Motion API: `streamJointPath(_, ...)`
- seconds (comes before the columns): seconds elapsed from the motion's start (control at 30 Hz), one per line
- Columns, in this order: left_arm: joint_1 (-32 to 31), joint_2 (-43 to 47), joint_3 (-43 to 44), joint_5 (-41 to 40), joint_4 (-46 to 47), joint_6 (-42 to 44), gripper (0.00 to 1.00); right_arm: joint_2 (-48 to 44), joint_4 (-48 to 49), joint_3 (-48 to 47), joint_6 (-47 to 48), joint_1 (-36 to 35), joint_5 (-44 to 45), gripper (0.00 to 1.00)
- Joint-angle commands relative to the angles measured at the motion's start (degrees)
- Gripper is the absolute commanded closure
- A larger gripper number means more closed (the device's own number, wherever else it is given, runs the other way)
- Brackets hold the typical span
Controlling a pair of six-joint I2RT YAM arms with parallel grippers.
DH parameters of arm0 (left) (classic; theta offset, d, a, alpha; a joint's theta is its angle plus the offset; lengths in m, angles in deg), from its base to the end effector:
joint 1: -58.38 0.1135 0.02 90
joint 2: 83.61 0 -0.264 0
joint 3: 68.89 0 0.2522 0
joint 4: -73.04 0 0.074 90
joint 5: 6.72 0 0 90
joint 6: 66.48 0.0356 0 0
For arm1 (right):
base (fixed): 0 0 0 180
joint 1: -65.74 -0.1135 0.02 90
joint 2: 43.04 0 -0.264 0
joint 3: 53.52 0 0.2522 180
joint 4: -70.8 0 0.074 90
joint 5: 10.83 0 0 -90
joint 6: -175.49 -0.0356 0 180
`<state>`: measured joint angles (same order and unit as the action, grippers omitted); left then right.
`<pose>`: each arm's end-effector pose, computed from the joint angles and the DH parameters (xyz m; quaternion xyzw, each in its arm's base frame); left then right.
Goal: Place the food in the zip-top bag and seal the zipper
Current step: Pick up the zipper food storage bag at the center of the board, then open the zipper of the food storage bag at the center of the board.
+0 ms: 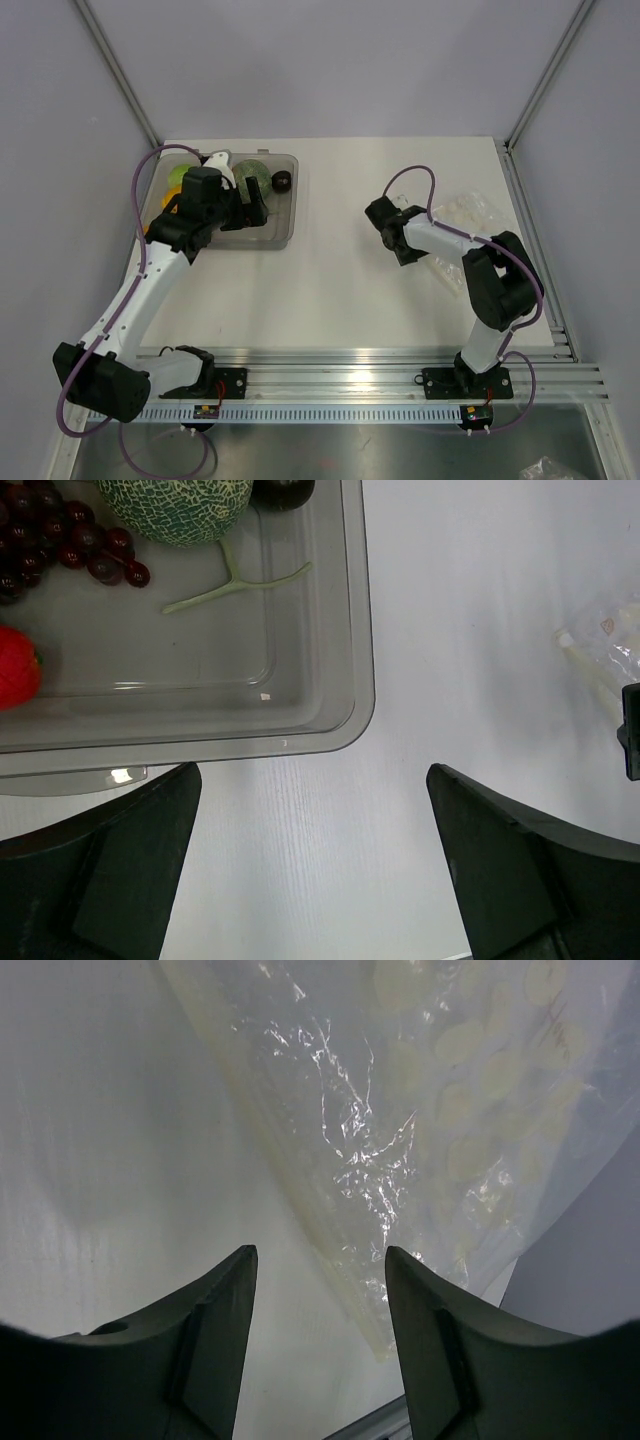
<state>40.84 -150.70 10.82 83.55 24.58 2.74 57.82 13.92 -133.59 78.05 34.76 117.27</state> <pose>0.2404 -0.0762 0.3476 -0.0241 0.8900 -0.1514 0.4293 0.2919 0.1496 0.1836 -0.1574 0.9272 -0.2730 0.2026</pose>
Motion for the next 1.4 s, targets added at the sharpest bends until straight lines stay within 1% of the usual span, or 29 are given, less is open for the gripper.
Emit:
streamJointPath(0.0,0.1,1.8,-0.4,1.7,0.8,0.8,0.01,-0.5,1.5,0.8,2.0,-0.2,3.2,0.38)
streamJointPath(0.2,0.1,2.0,-0.8,2.5,0.8,0.7,0.01,3.2,4.3,1.7,3.4,-0.1,10.6,0.40)
streamJointPath(0.27,0.1,2.3,-1.1,2.6,0.8,0.7,0.01,4.5,5.9,1.9,3.5,0.0,11.5,0.43)
streamJointPath(0.33,0.1,2.6,-1.4,2.7,0.9,0.7,0.01,5.7,7.8,2.1,3.5,0.0,12.4,0.49)
streamJointPath(0.37,0.1,2.6,-1.5,2.8,0.8,0.7,0.01,6.0,8.3,2.3,3.5,0.0,13.2,0.60)
streamJointPath(0.43,0.1,2.8,-1.5,2.9,0.6,0.8,0.01,6.5,9.8,2.3,3.3,0.1,14.9,0.74)
streamJointPath(0.47,0.1,3.0,-1.7,2.8,0.4,1.0,0.01,6.2,10.1,2.3,2.4,0.0,16.1,0.94)
streamJointPath(0.5,0.1,3.1,-1.7,2.8,0.5,1.1,0.01,5.5,10.2,2.3,2.1,0.0,16.5,1.00)
streamJointPath(0.53,0.1,3.2,-1.7,2.8,0.3,1.2,0.01,3.4,10.1,2.1,1.5,0.0,16.3,1.00)
streamJointPath(0.63,0.1,3.2,-1.2,4.0,0.2,1.4,0.01,-2.9,8.3,1.2,-0.1,-0.1,12.0,1.00)
streamJointPath(0.67,0.1,2.8,-1.1,5.3,0.3,1.0,0.01,-4.5,7.4,-0.4,-1.5,-0.1,8.0,1.00)
streamJointPath(0.7,0.1,2.6,-1.0,6.0,0.9,0.7,0.01,-7.7,6.5,-1.2,-2.1,-0.2,5.8,1.00)
streamJointPath(0.73,0.1,2.5,-1.0,6.4,1.1,0.2,0.01,-9.0,4.6,-2.1,-3.4,-0.2,0.7,1.00)
streamJointPath(0.8,-0.5,1.8,-0.6,7.2,1.5,0.2,0.01,-12.3,3.0,-5.3,-5.1,-0.2,-4.8,1.00)
streamJointPath(0.83,-0.7,1.5,-0.4,7.2,1.4,0.3,0.01,-13.0,1.5,-7.6,-6.4,-0.2,-10.4,1.00)
streamJointPath(0.9,-0.7,1.1,0.7,7.3,1.0,0.6,0.01,-14.2,0.0,-9.9,-8.6,-0.3,-14.2,1.00)
streamJointPath(0.93,-0.7,1.0,1.9,7.5,0.8,0.7,0.01,-14.4,-1.1,-10.9,-10.8,-0.4,-17.6,1.00)
streamJointPath(1.0,-0.9,1.2,2.9,9.3,1.1,0.4,0.01,-14.5,-1.3,-13.4,-13.6,-0.5,-22.2,1.00)
streamJointPath(1.03,-1.1,1.1,3.6,10.5,1.5,-0.3,0.02,-14.6,-0.4,-13.9,-14.9,-0.7,-27.0,1.00)
streamJointPath(1.07,-2.0,1.1,3.8,12.0,2.0,-0.9,0.04,-14.7,0.5,-14.6,-17.3,-0.8,-29.2,1.00)
streamJointPath(1.13,-3.1,0.8,3.7,13.4,3.8,-3.3,0.05,-15.2,3.7,-14.5,-20.1,-1.0,-34.2,1.00)
streamJointPath(1.17,-4.4,0.6,2.5,15.5,4.5,-4.4,0.05,-15.3,4.8,-14.3,-22.2,-1.0,-35.5,1.00)
streamJointPath(1.23,-6.1,0.4,0.6,17.2,8.2,-7.2,0.07,-15.5,7.1,-14.0,-24.7,-1.2,-37.2,1.00)
streamJointPath(1.27,-8.0,0.1,-1.5,16.3,9.3,-7.9,0.07,-15.3,7.6,-14.4,-25.2,-1.3,-37.6,1.00)
streamJointPath(1.37,-10.2,-1.4,-4.7,12.7,13.2,-9.4,0.08,-14.5,7.7,-15.3,-25.9,-2.2,-37.6,1.00)
